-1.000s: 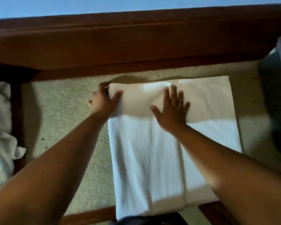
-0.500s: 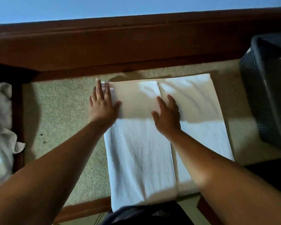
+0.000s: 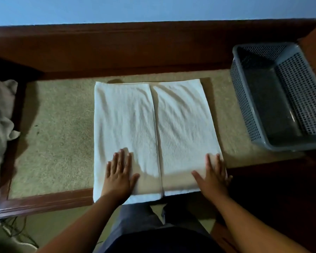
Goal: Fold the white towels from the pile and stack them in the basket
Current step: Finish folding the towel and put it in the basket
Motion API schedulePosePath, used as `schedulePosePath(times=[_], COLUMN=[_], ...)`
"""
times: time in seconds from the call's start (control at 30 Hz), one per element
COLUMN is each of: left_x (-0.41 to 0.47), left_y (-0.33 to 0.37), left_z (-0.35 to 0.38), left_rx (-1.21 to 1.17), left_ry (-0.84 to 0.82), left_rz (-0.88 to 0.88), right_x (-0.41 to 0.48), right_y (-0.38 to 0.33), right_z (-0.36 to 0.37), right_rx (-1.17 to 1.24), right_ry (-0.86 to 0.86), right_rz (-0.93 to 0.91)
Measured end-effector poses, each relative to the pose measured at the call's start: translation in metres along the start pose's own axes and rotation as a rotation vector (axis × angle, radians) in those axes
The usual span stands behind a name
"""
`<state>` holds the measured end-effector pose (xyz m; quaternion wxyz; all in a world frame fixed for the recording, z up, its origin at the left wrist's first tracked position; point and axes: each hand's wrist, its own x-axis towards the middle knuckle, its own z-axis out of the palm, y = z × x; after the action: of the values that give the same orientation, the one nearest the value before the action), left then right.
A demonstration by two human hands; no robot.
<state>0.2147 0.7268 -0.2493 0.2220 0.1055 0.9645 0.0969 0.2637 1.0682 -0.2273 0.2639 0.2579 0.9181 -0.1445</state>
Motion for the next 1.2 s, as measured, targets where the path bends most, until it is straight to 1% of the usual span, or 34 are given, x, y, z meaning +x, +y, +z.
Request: schedulePosePath(times=[0.07, 0.13, 0.2, 0.3, 0.37, 0.43, 0.47, 0.6, 0.67, 0.77, 0.87, 0.97, 1.1, 1.2], left_x=[-0.007, -0.012, -0.019, -0.032, -0.041, -0.047, -0.048, -0.050, -0.051, -0.053, -0.054, -0.059, -0.083, -0.097], left_y=[0.010, 0.020, 0.031, 0.051, 0.060, 0.065, 0.066, 0.065, 0.062, 0.052, 0.032, 0.007, -0.027, -0.043], left_z=[0.001, 0.002, 0.004, 0.009, 0.012, 0.013, 0.013, 0.009, 0.007, 0.004, -0.002, -0.004, 0.000, -0.003], left_rx=[-0.028, -0.054, -0.070, -0.099, -0.105, -0.104, -0.103, -0.093, -0.074, -0.059, -0.021, 0.034, 0.031, 0.004], left_ry=[-0.012, -0.023, -0.051, -0.075, -0.093, -0.103, -0.104, -0.119, -0.142, -0.176, -0.177, -0.106, -0.021, 0.035], left_rz=[-0.044, -0.096, -0.161, -0.212, -0.221, -0.232, -0.233, -0.206, -0.175, -0.103, -0.003, 0.087, 0.046, 0.047], right_x=[0.007, 0.015, 0.020, 0.034, 0.040, 0.037, 0.035, 0.015, 0.006, -0.003, -0.017, -0.033, -0.060, -0.082], right_y=[0.010, 0.014, 0.012, 0.011, 0.012, 0.013, 0.014, 0.026, 0.031, 0.031, 0.015, -0.013, -0.073, -0.120], right_z=[-0.012, -0.023, -0.036, -0.042, -0.043, -0.048, -0.050, -0.049, -0.045, -0.043, -0.039, -0.028, -0.012, 0.011], right_rx=[0.114, 0.143, 0.112, 0.216, 0.307, 0.349, 0.363, 0.483, 0.506, 0.552, 0.618, 0.680, 0.756, 0.816], right_ry=[0.049, 0.104, 0.119, 0.108, 0.043, -0.040, -0.056, -0.056, -0.085, -0.103, -0.074, -0.016, 0.064, 0.042], right_rz=[0.096, 0.153, 0.202, 0.248, 0.241, 0.204, 0.180, 0.117, 0.106, 0.144, 0.148, 0.115, 0.052, 0.011])
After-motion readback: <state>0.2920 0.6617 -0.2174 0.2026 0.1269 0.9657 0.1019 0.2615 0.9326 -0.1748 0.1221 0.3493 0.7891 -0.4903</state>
